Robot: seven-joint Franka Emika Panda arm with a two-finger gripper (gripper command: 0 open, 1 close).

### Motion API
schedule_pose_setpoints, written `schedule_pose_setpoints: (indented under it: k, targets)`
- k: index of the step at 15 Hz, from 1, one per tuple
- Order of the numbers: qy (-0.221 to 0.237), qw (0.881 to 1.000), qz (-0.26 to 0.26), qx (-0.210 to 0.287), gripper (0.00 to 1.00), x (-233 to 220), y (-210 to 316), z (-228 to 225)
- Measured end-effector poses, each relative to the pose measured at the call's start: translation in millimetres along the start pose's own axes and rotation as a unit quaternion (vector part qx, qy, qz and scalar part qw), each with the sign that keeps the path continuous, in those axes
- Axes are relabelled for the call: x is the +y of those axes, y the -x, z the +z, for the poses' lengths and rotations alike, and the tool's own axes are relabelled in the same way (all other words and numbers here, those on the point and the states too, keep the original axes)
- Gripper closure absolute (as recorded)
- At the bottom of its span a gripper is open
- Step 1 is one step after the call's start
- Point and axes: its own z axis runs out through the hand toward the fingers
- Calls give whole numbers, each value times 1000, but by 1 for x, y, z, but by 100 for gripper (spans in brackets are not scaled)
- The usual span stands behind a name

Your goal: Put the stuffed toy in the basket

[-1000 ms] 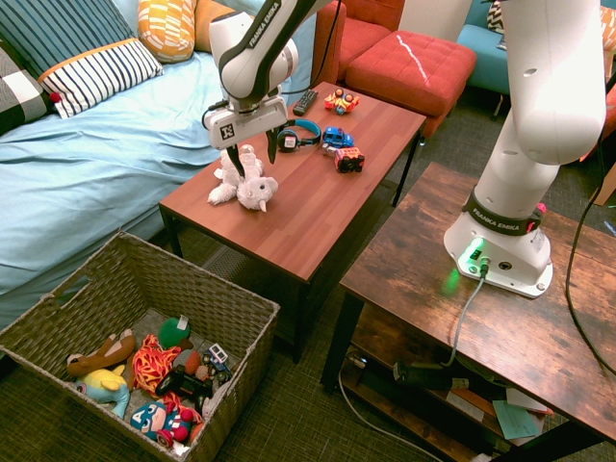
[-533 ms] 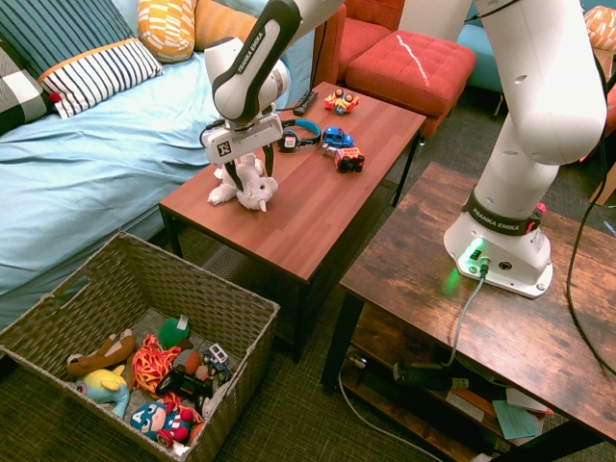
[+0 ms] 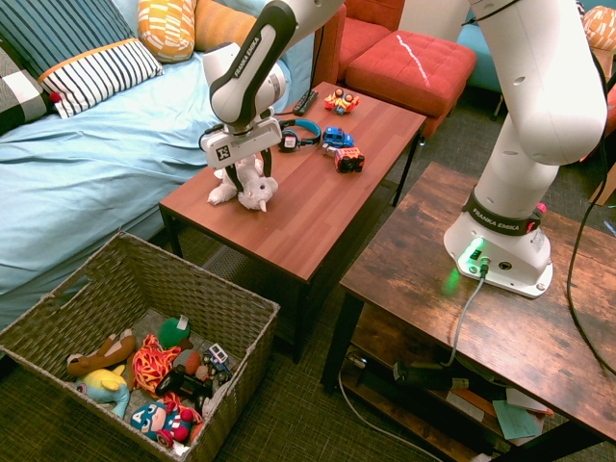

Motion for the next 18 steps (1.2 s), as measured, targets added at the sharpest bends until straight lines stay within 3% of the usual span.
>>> schedule_pose_setpoints:
  k: [12,15,18]
  targets:
    - [-3,998,-58,-31,100,2,-2,-3]
    - [-24,996,-80,-29,100,1,3,-32]
    - [-59,992,-110,-10,100,-7,31,-91]
